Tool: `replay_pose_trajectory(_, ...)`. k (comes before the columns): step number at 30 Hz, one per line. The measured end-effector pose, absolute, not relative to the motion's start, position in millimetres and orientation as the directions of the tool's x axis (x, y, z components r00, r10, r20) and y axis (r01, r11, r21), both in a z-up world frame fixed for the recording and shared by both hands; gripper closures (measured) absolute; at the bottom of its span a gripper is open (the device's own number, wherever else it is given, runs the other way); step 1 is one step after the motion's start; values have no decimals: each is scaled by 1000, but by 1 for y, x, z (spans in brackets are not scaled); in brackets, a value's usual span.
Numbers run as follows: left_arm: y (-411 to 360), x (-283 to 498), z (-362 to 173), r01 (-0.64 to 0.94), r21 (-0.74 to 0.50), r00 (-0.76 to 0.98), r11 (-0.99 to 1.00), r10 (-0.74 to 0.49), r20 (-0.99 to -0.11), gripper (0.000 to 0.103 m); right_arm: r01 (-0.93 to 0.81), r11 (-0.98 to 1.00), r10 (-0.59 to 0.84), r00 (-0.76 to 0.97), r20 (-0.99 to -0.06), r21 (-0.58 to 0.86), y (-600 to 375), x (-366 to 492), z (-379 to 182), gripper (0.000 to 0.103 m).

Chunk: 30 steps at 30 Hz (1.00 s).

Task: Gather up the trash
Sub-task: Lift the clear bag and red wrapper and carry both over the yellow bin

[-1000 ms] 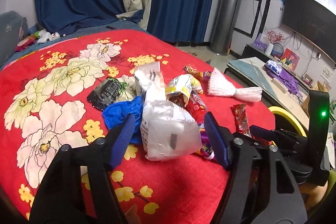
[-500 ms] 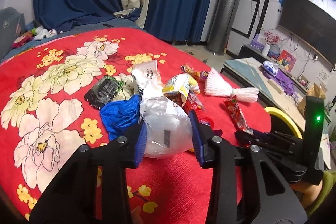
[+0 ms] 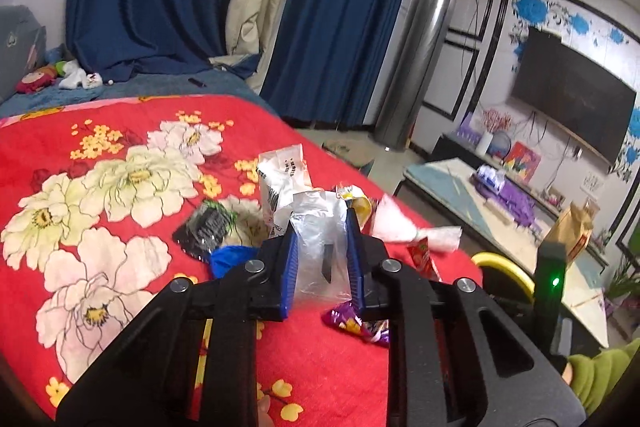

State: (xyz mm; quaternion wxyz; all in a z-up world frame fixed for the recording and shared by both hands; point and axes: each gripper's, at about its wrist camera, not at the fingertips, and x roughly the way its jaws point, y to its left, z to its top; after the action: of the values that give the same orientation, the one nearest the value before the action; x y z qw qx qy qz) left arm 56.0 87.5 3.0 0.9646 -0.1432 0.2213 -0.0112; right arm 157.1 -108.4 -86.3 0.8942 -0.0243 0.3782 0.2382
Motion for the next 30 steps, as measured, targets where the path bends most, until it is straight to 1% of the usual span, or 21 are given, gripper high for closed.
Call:
replay_pose_trajectory(6,101,45,22,2,-381,928,924,-144,-344,88,-451,881,420,611,-672,140,-110,155,-80,83)
replay_pose_trajectory(11,106,38,35,33,-419,942,907,-169,-292,88,-456,879,425,615,-664,140,-113,155,-76,83)
replay_pose_trajectory(19,98,33,45,63,-401,948,914,-181,-264,88,-474,871,449,654,-609,134,-119,148,-52,84)
replay_pose_trajectory(30,57,38,46,146,-328,931,933,-241,-272,88,-465,874,465,722,-512,139,-151,144,-8,84)
